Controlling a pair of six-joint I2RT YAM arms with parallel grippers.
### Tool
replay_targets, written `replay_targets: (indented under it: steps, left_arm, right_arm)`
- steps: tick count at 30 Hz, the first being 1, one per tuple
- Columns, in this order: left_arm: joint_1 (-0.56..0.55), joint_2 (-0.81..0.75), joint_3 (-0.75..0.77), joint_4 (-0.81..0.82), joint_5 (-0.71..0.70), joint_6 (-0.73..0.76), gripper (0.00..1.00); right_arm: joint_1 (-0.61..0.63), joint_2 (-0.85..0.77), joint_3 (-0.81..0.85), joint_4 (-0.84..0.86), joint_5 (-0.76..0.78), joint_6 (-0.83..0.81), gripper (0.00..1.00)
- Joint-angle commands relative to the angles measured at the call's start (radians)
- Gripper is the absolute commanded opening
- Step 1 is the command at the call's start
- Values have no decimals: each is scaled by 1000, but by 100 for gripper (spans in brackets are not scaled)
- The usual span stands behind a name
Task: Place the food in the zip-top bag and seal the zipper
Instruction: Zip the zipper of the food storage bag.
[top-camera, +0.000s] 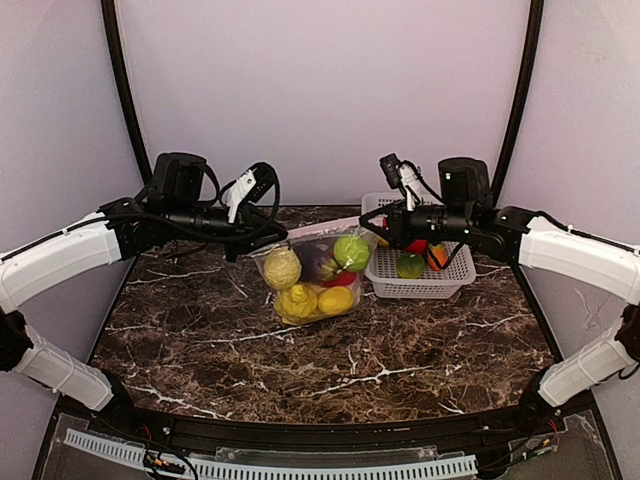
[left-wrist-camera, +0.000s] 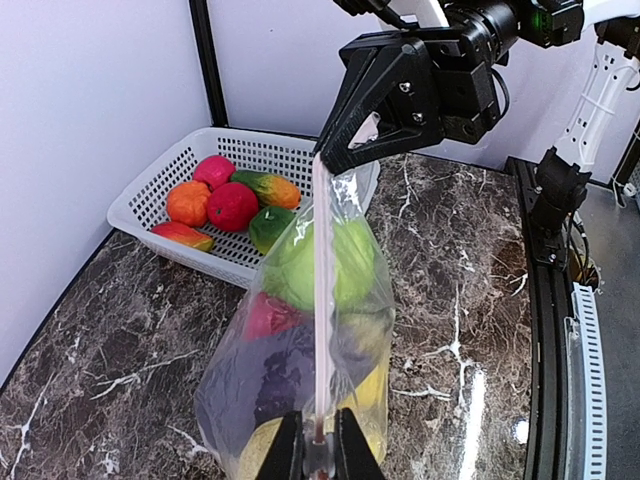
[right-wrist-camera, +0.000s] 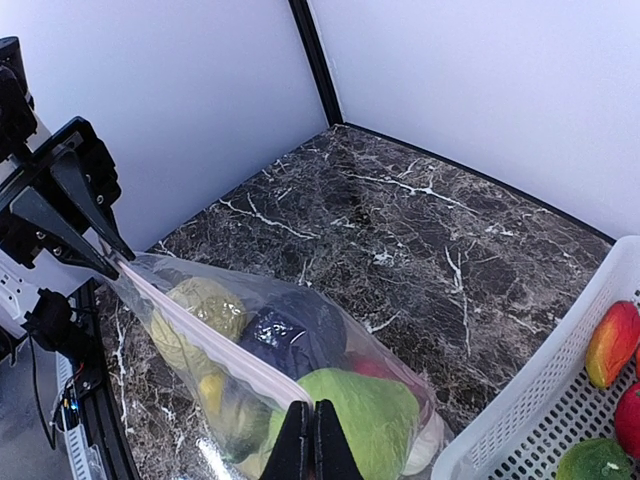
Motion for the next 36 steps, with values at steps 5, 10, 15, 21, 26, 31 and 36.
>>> replay_targets:
  steps: [5, 10, 15, 21, 26, 31, 36]
  left_arm:
    - [29, -54, -15, -59, -20, 15, 1]
    - [37, -54, -14, -62, -25, 19, 1]
    - [46, -54, -12, -67, -26, 20, 1]
    - [58, -59, -11, -68, -27, 23, 1]
    - [69, -63, -11, -70, -27, 23, 1]
    - [77, -63, -9, -73, -29, 25, 1]
    - [86, -63, -8, -77, -30, 27, 1]
  right_arm:
    - [-65, -44, -18, -25, 143, 15, 0]
    - [-80, -47, -22, -31, 153, 29, 0]
    - [-93, -51, -29, -34, 153, 42, 0]
    - [-106, -60, -35, -36, 156, 51, 0]
    - [-117, -65, -39, -37, 155, 57, 0]
    - [-122, -68, -44, -37, 154, 61, 0]
    - [-127, -73, -48, -36, 152, 61, 0]
